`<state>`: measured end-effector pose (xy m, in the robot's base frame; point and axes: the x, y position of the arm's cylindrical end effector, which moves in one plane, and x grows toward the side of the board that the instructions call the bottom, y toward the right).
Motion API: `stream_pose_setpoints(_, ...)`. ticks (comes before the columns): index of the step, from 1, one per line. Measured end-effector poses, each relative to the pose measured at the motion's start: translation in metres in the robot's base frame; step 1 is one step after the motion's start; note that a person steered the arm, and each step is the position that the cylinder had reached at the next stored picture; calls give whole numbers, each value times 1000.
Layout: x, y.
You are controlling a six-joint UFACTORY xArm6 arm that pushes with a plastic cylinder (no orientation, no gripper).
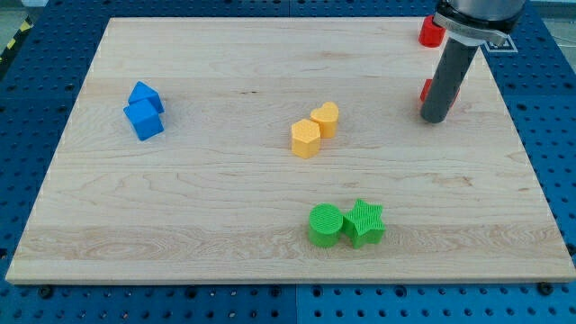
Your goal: Move the red star diagonal to the red circle
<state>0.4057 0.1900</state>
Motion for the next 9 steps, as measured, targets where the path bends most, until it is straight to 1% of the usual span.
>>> stream_pose_setpoints(2, 10, 32)
stream_pose_setpoints(5, -2, 30)
stream_pose_setpoints(7, -2, 56)
stream_pose_setpoints(9, -21, 21)
